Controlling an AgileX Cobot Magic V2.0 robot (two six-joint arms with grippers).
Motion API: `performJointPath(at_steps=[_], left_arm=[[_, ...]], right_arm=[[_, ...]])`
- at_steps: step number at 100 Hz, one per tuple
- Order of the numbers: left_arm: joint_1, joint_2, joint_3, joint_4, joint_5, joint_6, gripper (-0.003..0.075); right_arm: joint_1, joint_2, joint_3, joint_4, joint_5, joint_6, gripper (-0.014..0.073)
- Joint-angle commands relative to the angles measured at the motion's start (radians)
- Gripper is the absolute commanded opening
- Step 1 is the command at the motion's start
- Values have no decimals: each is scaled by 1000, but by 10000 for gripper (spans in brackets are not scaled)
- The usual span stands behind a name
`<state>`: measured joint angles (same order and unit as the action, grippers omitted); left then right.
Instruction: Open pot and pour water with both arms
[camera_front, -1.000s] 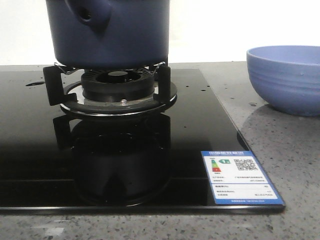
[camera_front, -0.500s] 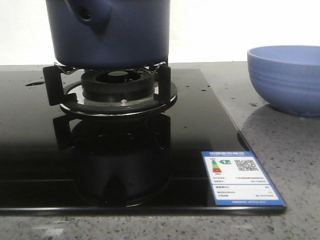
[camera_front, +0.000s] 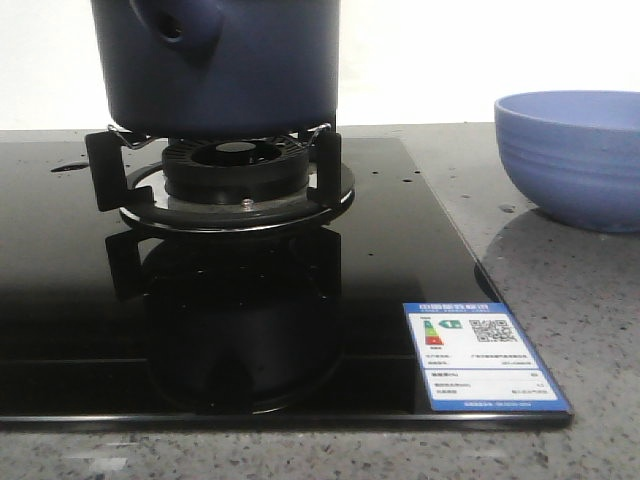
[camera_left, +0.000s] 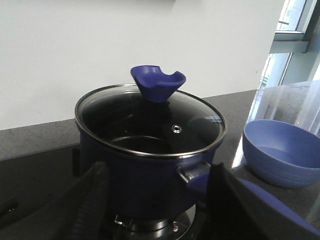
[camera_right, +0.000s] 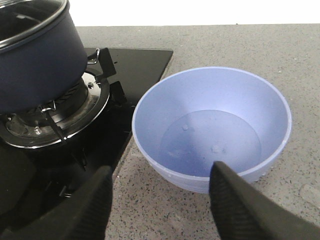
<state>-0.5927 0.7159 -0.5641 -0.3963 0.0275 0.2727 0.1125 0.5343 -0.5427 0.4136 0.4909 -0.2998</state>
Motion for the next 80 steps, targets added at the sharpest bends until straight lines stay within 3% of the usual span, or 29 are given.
performJointPath(at_steps=[1,28,80], left_arm=[[-21,84,-75,33,-123,-1,403],[-21,342,-258,57,-178,-1,505],[-21,579,-462,69,-187,-1,505]], right_arm=[[2,9,-38,23,-71,-12,388],[2,9,-38,23,-71,-12,388],[2,9,-38,23,-58,-12,388]])
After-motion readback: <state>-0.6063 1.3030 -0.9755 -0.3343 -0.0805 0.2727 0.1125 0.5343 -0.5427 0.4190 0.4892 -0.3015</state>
